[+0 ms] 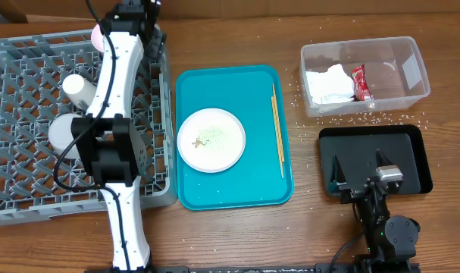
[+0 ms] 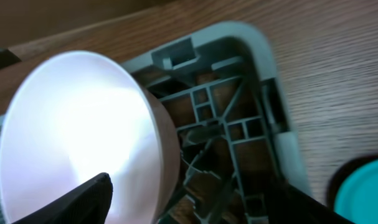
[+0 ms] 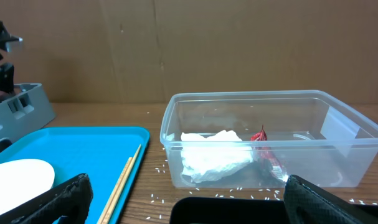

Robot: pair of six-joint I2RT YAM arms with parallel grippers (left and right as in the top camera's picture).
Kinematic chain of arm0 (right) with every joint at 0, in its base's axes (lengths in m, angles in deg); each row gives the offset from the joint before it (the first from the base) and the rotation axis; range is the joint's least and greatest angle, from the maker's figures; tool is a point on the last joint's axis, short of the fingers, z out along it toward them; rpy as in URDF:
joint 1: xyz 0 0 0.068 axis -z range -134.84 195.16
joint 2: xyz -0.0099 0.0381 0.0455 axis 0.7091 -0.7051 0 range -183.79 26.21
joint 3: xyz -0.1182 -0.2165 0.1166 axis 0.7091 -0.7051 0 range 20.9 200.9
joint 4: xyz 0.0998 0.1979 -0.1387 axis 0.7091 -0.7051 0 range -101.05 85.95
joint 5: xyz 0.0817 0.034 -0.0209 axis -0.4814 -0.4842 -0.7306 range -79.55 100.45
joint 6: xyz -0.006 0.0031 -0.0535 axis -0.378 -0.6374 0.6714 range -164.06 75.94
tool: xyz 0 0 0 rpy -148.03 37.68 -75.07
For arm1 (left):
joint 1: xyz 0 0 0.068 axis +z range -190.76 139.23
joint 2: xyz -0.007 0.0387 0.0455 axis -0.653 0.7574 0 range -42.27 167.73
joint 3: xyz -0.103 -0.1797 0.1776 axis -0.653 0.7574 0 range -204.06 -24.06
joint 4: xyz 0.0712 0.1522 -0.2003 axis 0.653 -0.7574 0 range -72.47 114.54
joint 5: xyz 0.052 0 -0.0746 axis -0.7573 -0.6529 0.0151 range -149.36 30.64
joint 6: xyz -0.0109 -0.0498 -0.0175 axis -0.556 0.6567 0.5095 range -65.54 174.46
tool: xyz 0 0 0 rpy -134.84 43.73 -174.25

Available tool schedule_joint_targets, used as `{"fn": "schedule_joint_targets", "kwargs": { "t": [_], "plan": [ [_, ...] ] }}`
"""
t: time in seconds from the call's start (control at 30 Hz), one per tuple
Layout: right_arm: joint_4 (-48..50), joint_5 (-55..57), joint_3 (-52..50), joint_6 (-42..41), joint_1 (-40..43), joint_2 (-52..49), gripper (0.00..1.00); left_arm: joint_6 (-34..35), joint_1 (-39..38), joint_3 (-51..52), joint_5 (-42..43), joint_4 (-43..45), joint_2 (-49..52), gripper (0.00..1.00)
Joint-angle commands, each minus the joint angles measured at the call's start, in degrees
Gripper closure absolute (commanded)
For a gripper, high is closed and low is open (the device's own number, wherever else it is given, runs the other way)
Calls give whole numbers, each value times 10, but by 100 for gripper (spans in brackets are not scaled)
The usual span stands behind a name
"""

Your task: Sort waste into correct bins and load items into the dishwasher

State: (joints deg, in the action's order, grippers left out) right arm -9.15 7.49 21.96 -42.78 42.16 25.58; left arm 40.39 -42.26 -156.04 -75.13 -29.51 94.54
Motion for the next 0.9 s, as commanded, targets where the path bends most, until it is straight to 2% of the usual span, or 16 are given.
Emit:
{"fn": "schedule_joint_targets", "kwargs": {
  "t": [0.0, 0.07, 0.27, 0.4, 0.53, 0.7, 0.87],
  "plan": [
    [5, 3, -6, 1, 2, 5, 0, 3, 19, 3, -2, 4, 15, 22],
    [5, 3, -6, 1, 2, 5, 0, 3, 26, 3, 11, 4, 16, 25],
    [5, 3, -6, 1, 2, 5, 0, 22, 31, 2, 38, 8, 16, 49],
    [5, 3, -6, 1, 2, 5, 0, 34, 27, 1, 66, 8, 13, 55],
    [5, 3, -6, 1, 2, 5, 0, 45, 22, -13, 111, 7, 5, 68],
    [5, 3, -6, 1, 2, 5, 0, 72, 21, -18, 168, 7, -17, 94],
    [5, 3, -6, 1, 2, 5, 0, 97, 24, -19, 212, 5, -40, 96]
  ]
}}
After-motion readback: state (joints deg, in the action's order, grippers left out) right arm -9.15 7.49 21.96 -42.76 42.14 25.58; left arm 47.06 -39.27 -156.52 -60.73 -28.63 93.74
